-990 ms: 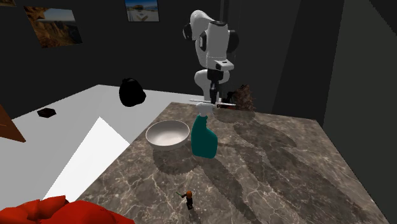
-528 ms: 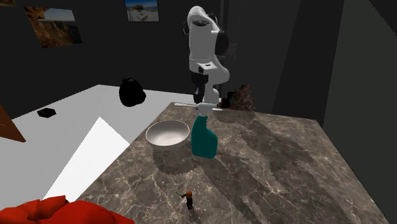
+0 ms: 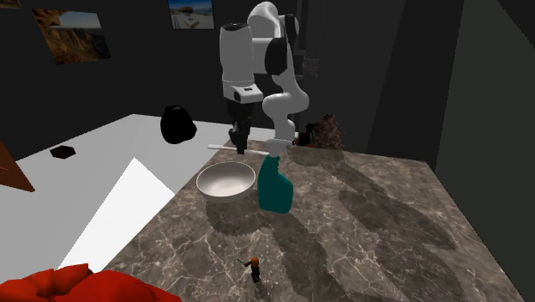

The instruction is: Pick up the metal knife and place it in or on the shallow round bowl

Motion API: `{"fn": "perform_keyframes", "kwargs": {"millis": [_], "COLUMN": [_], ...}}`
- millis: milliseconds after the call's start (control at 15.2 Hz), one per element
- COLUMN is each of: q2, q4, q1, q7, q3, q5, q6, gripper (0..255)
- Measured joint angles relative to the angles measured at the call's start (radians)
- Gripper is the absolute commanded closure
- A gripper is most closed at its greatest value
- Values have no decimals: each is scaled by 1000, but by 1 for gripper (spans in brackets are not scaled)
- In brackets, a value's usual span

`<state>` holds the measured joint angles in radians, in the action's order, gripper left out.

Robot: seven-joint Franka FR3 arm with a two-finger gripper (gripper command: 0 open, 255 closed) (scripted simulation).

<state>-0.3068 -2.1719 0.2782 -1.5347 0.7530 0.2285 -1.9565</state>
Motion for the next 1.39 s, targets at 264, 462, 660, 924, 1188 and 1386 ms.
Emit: {"fn": "perform_keyframes", "kwargs": {"millis": [264, 462, 660, 924, 1188, 1386], "q2": [162, 210, 232, 262, 299, 308], "q4": [128, 131, 107, 74, 45, 25], "q1": [20, 21, 21, 20, 19, 17], "q7": [-139, -176, -189, -209, -231, -239], "q3": [104, 125, 132, 141, 147, 148], "q5": [-109, -145, -161, -186, -219, -227], "q6": [-9, -43, -82, -135, -188, -214], "gripper": [255, 255, 255, 255, 255, 255]}}
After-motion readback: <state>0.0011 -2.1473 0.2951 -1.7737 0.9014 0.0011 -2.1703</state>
